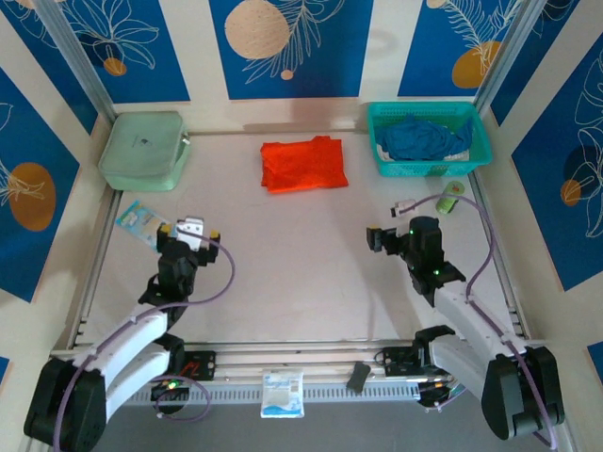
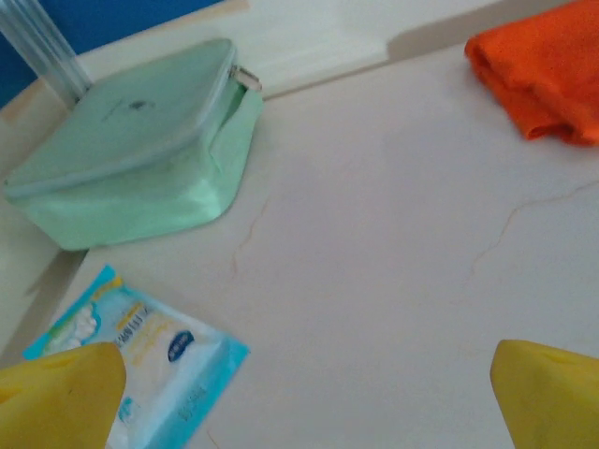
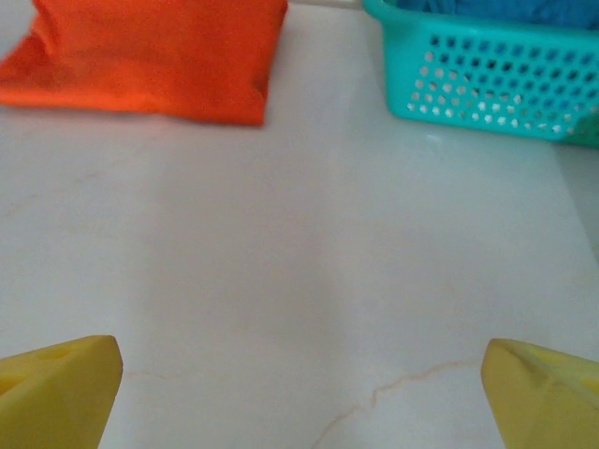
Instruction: Fold and stack the t-shirts
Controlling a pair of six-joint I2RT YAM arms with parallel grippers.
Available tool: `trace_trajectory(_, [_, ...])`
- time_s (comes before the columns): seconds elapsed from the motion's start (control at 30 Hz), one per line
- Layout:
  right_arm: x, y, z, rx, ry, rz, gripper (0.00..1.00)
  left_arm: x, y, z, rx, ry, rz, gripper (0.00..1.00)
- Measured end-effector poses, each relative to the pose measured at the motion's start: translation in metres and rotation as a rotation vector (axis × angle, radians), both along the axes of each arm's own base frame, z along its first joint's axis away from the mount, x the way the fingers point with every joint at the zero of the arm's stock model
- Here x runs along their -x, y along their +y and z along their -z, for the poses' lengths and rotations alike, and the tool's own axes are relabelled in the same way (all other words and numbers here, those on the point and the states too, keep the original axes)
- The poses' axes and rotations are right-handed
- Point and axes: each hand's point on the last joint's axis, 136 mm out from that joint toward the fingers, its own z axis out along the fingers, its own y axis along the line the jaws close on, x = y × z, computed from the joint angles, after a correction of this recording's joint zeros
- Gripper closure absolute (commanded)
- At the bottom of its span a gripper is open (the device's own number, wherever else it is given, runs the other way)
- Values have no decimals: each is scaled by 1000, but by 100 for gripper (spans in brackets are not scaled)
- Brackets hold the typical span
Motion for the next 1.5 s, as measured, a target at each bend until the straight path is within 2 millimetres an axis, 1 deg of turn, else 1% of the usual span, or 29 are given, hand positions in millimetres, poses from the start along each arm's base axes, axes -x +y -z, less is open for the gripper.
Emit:
trace_trajectory(0.1, [6,-9,25,-11,-24,19,1,-5,3,24,-12,15,-20,1])
trace_trajectory(0.17, [10,-13,37,-18,-50,21,1,-12,5,36,-15,24,-34,1])
trace_trajectory(0.2, [13,-15,43,-23,-64,22,1,-16,6,40,-12,19,-39,1])
trace_trajectory(0.27, [15,-18,48,-35,-96,17,1,-22,7,43,1,-4,-42,1])
trace_trajectory(0.33, [14,-20,44,-48,-137,12,1,-26,7,42,11,-27,-40,1])
trace_trajectory(0.4, [9,-22,33,-66,-193,3,1,-31,7,39,28,-57,-30,1])
trace_trajectory(0.47, [4,-24,23,-81,-242,-4,1,-37,7,41,38,-72,-24,1])
trace_trajectory(0.53, [-2,-29,22,-94,-259,-3,1,-43,5,52,38,-57,-9,1])
trace_trajectory(0.6, [-9,-32,27,-131,-232,7,1,-47,2,62,40,-27,13,1])
trace_trajectory(0.7, [-30,-33,29,-177,-198,1,1,-56,1,55,54,-43,31,1])
trace_trajectory(0.77, [-51,-31,31,-197,-191,-10,1,-64,-1,49,69,-45,50,1])
trace_trajectory(0.87, [-70,-29,42,-211,-116,-5,1,-81,1,42,110,-31,77,1])
trace_trajectory(0.97, [-86,-28,30,-201,-126,2,1,-93,12,37,166,-18,85,1])
trace_trajectory(1.03, [-90,-27,27,-200,-128,1,1,-92,14,40,189,0,92,1])
trace_trajectory(1.2, [-87,-26,35,-193,-95,12,1,-89,9,51,220,50,121,1])
trace_trajectory(1.5, [-85,-26,38,-188,-87,19,1,-87,4,54,228,66,143,1])
